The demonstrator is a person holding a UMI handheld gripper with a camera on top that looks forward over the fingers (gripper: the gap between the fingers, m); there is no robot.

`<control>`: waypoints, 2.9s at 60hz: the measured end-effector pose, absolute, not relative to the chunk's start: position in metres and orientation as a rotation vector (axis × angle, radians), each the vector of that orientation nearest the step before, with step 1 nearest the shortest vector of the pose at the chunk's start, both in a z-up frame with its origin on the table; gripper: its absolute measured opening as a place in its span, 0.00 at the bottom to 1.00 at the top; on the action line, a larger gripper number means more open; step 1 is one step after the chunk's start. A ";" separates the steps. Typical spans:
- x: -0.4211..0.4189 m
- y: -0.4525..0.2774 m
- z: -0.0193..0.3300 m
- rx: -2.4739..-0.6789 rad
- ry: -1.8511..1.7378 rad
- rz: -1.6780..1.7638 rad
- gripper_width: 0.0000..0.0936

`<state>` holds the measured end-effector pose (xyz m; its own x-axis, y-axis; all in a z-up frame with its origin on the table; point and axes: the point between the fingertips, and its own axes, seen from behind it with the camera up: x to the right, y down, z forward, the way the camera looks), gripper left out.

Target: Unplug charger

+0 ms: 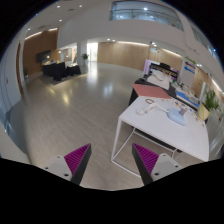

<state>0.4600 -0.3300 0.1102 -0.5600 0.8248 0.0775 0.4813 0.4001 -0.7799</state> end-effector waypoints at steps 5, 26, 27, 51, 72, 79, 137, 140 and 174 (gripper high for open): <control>0.437 -0.303 0.114 -1.193 -2.144 0.979 0.92; 0.319 -0.145 0.140 -1.420 -1.752 0.827 0.91; 0.313 -0.138 0.141 -1.425 -1.735 0.824 0.91; 0.126 -0.068 0.130 -1.401 -1.448 0.960 0.92; -0.052 -0.054 0.072 -1.424 -1.427 0.988 0.91; -0.085 -0.048 0.049 -1.449 -1.457 0.976 0.91; -0.072 0.163 0.008 -1.603 -1.626 0.637 0.27; -0.070 0.161 -0.002 -1.607 -1.650 0.646 0.30; 0.206 0.126 0.192 -1.775 -1.640 0.632 0.91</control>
<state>0.2056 0.1264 0.1917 0.1085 0.9916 0.0705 0.6879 -0.0236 -0.7254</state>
